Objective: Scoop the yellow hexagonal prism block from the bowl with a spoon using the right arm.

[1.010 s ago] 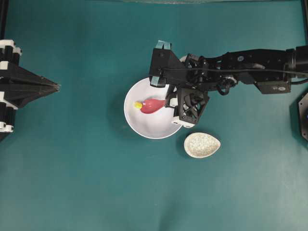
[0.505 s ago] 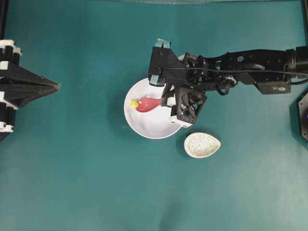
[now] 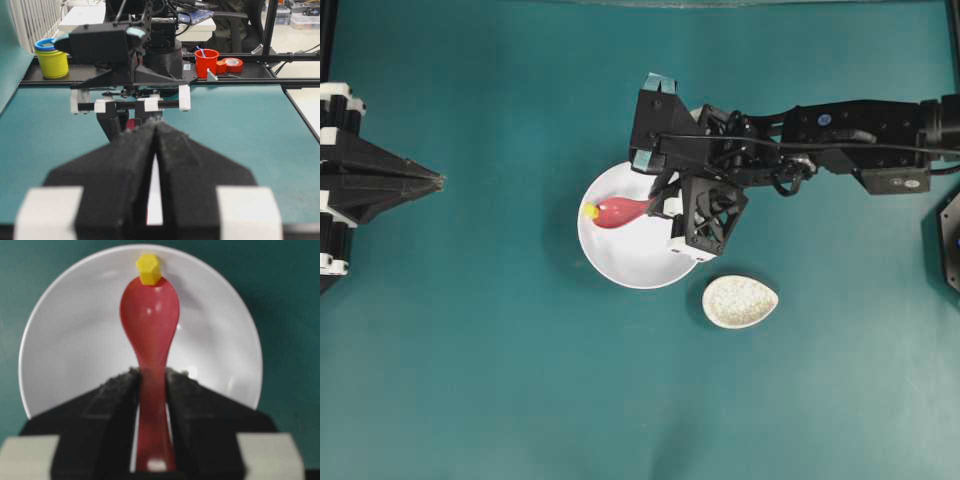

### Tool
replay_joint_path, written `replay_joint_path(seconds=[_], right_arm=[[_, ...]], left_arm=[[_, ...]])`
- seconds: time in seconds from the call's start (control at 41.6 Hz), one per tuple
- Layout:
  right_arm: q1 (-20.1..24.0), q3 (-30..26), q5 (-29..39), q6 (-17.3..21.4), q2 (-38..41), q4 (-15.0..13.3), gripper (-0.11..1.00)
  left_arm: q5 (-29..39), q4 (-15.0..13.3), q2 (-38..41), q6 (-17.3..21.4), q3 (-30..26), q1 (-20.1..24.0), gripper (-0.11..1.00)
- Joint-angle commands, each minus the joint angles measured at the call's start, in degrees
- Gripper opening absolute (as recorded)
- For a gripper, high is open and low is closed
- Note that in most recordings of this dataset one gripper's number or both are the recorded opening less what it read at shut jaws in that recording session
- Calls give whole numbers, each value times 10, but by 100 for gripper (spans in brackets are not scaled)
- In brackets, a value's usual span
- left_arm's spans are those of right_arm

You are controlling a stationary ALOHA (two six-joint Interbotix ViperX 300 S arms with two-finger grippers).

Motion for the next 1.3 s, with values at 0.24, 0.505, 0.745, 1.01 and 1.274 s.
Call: replay_joint_path(seconds=[0.24, 0.505, 0.745, 1.01, 1.274], right_arm=[[6, 13, -37, -1, -32, 2, 24], [9, 30, -61, 0, -41, 2, 24], [9, 35, -69, 0, -46, 2, 24], [10, 36, -74, 0, -46, 2, 24], [10, 36, -74, 0, -46, 2, 24]], left_arm=[[-3, 1, 6, -1, -11, 0, 0], [-3, 1, 6, -1, -11, 0, 0], [-2, 1, 6, -1, -11, 0, 0], [0, 2, 6, -1, -11, 0, 0], [2, 2, 6, -1, -11, 0, 0]])
